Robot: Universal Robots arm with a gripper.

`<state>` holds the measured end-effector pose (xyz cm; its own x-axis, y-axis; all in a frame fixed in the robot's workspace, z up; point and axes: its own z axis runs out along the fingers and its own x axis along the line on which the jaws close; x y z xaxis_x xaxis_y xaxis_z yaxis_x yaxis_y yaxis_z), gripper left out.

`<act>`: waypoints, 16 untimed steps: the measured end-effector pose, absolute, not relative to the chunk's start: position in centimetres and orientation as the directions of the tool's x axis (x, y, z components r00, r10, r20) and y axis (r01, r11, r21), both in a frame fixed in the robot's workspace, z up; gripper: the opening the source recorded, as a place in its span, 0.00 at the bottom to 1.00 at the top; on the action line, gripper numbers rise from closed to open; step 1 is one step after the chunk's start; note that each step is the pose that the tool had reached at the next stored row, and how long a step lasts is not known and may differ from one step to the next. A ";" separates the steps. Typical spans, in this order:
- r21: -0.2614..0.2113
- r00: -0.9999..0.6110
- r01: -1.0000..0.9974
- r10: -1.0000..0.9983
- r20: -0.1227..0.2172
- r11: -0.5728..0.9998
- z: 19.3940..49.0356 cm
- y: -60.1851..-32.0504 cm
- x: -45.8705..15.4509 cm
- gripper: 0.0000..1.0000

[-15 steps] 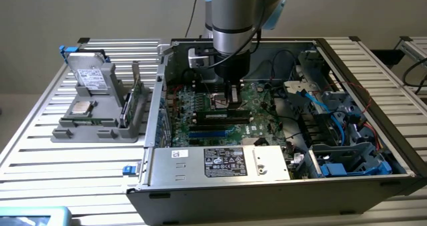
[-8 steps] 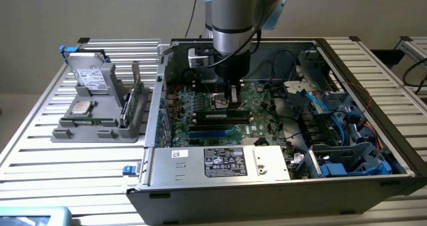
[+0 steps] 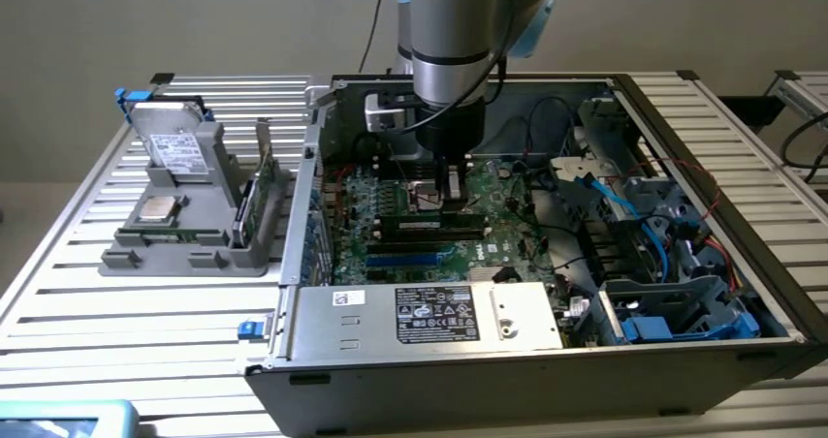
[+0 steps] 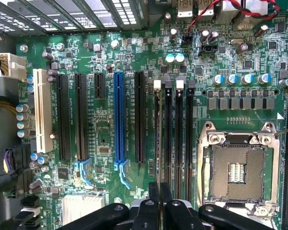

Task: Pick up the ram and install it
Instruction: 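Insert the ram into the slot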

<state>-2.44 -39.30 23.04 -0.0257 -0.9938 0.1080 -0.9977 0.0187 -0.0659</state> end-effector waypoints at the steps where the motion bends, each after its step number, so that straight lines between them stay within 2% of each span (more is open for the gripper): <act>1: -0.066 -0.025 -0.998 -0.994 0.108 0.018 23.0 -39.3 -2.4 0.13; 16: -0.066 -0.023 -0.998 -0.994 0.108 0.016 23.0 -39.4 -2.6 0.13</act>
<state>-2.55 -39.42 23.00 -0.0230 -0.9939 0.1081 -0.9977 0.0159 -0.0664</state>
